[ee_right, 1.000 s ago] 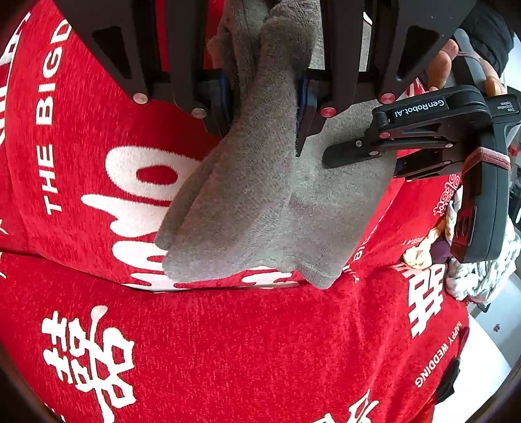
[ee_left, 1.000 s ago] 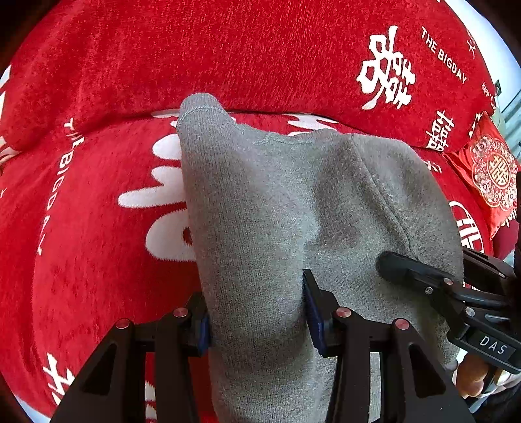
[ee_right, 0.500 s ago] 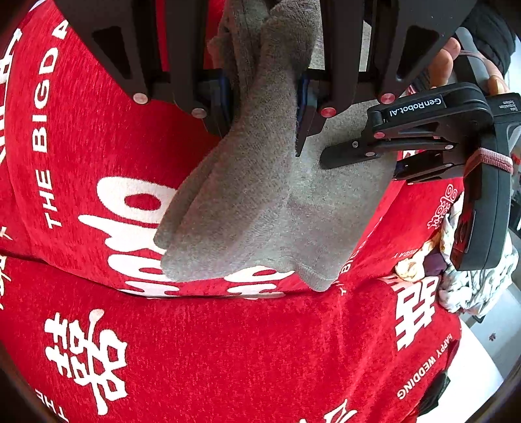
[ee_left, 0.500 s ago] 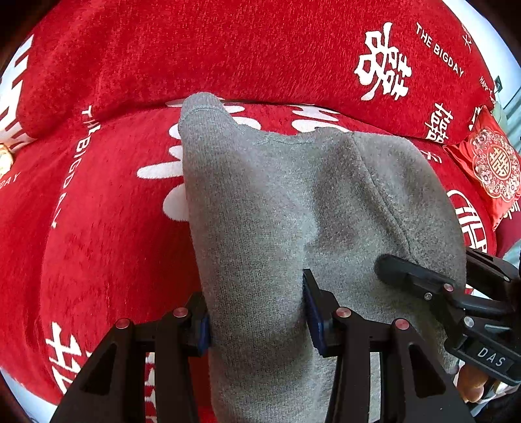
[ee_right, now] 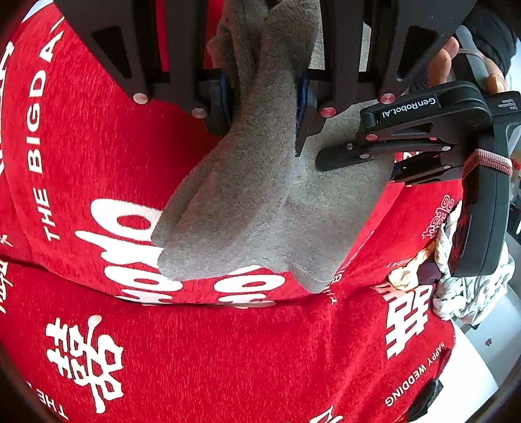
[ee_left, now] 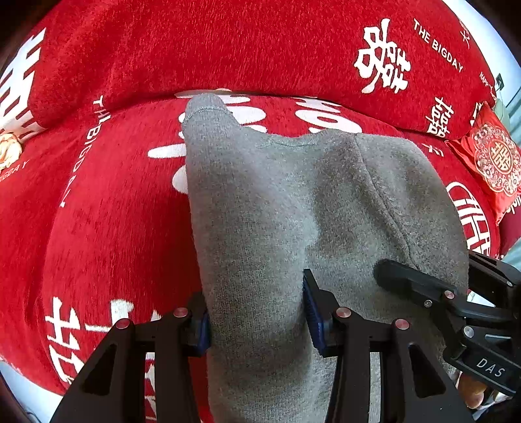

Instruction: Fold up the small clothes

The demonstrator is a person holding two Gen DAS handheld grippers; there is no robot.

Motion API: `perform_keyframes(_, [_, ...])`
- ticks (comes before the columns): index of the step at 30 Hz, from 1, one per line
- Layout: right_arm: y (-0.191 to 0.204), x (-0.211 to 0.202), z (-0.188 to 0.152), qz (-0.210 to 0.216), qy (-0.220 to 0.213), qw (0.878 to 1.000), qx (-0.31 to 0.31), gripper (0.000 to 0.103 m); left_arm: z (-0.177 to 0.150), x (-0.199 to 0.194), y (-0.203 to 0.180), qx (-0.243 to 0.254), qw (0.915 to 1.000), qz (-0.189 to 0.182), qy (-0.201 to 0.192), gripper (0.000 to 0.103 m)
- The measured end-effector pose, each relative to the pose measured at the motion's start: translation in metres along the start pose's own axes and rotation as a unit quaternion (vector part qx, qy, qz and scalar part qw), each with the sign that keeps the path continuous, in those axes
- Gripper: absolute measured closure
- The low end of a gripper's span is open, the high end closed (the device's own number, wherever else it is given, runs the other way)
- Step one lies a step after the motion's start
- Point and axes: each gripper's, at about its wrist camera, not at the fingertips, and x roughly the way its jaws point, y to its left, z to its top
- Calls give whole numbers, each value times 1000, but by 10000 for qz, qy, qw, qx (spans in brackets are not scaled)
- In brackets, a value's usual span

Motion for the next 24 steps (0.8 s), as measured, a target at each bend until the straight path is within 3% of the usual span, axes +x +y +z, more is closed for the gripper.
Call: perform_keyframes(24, [11, -8, -27, 41, -130, 9998, -117, 70, -32, -9, -6, 229, 9993, 208, -188, 56])
